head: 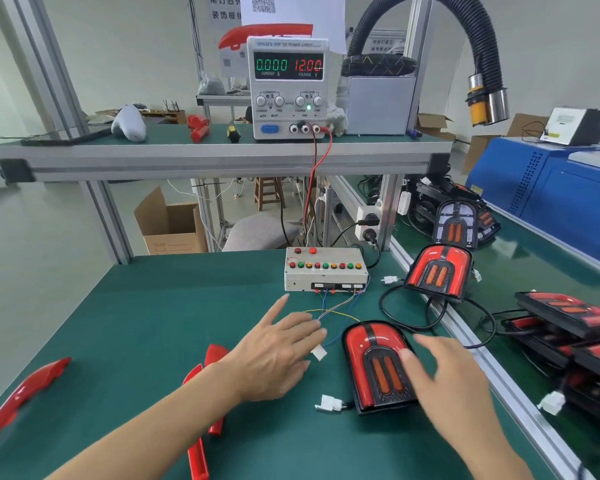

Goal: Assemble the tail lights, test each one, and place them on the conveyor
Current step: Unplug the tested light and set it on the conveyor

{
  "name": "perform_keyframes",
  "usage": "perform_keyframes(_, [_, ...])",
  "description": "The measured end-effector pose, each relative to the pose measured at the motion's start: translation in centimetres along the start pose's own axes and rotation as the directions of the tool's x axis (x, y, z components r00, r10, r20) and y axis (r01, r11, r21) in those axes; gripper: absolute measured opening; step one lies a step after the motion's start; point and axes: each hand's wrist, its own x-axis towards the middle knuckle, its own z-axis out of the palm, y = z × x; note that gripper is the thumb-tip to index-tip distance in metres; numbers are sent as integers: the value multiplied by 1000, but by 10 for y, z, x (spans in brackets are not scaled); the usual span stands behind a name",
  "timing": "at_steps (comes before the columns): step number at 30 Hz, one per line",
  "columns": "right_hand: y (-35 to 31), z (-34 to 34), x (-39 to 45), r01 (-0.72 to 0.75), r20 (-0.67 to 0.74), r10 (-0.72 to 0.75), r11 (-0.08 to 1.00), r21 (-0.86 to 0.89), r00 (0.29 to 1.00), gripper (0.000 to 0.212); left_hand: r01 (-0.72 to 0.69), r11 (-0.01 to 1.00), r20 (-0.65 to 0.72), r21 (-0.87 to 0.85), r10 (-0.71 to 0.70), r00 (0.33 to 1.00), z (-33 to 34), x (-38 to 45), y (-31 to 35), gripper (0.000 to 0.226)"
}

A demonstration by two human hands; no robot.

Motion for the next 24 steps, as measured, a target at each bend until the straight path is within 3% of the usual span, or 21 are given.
perform_keyframes(2, [17,-10,-8,-203,143,204,979,-22,968,83,60,996,-115,-72,-68,991,-7,2,16,37])
perform_keyframes(4, [23,-12,-13,-309,316,298,951,-16,901,79,46,980,-211,-191,-87,974,-6,1,39,13])
perform_keyframes(5, [23,-12,-15,-360,375,321,932,38,870,72,39,969,-193,-242,-87,977,-6,-1,51,9])
perform_keyframes(7, [20,-8,-14,-452,461,335,876,170,822,53,98,951,-24,-294,-110,994,-3,-3,73,21])
perform_keyframes(10, [16,-8,-6,-529,571,318,811,249,757,36,260,942,286,-211,-195,938,5,0,93,32])
perform_keyframes(13, [9,-12,-3,-634,672,319,717,290,669,34,352,912,330,-211,-273,904,11,6,101,16])
perform_keyframes(17, [10,-17,-12,-696,696,346,651,305,629,31,402,864,236,-303,-340,910,20,0,105,27])
perform_keyframes(20, [14,-22,-29,-730,693,364,590,346,622,32,357,838,64,-414,-364,929,18,-10,112,28])
perform_keyframes(24, [20,-30,-62,-779,695,363,384,496,621,24,259,854,-177,-452,-370,912,3,-19,132,30])
